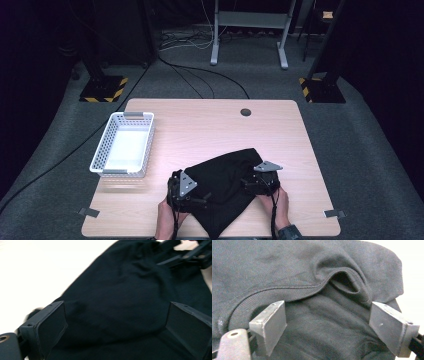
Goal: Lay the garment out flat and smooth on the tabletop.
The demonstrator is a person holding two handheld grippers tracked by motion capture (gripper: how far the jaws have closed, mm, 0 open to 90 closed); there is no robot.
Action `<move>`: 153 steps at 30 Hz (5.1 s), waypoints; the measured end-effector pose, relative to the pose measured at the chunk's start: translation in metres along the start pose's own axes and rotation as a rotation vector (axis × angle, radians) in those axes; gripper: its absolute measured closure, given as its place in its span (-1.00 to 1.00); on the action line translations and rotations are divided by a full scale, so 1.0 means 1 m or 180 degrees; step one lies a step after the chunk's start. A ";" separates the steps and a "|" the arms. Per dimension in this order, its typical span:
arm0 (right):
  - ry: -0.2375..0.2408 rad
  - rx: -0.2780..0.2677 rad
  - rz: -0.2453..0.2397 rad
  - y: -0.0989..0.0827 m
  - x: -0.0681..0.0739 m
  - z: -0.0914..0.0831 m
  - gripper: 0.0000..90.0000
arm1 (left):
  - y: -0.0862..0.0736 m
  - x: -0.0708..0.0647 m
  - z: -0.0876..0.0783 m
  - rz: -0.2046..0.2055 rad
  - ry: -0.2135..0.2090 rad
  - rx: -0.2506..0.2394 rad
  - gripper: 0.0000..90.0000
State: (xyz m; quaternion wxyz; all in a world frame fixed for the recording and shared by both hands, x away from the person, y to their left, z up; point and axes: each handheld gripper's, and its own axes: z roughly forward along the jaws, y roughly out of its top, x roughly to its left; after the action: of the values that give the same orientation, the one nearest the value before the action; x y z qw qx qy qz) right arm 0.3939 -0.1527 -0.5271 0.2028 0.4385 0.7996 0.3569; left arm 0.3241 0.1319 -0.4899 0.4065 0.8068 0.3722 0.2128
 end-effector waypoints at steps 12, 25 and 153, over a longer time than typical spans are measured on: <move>0.0070 0.0001 -0.0027 0.001 0.000 0.001 -0.69 | 0.009 -0.036 0.035 0.0380 -0.0231 0.0352 -0.84; 0.0100 -0.0022 0.0012 0.000 -0.002 0.000 -0.67 | 0.008 -0.043 0.044 0.0626 -0.0157 0.0527 0.20; 0.0133 -0.0035 0.0080 -0.001 -0.006 -0.001 -0.67 | 0.104 0.175 0.116 -0.0149 0.0659 0.1044 0.80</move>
State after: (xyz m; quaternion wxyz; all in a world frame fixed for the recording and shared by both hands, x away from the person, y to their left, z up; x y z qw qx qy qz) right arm 0.3962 -0.1587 -0.5266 0.1839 0.4398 0.7961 0.3728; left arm 0.5545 0.1691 -0.4653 0.2338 0.8272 0.4603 0.2216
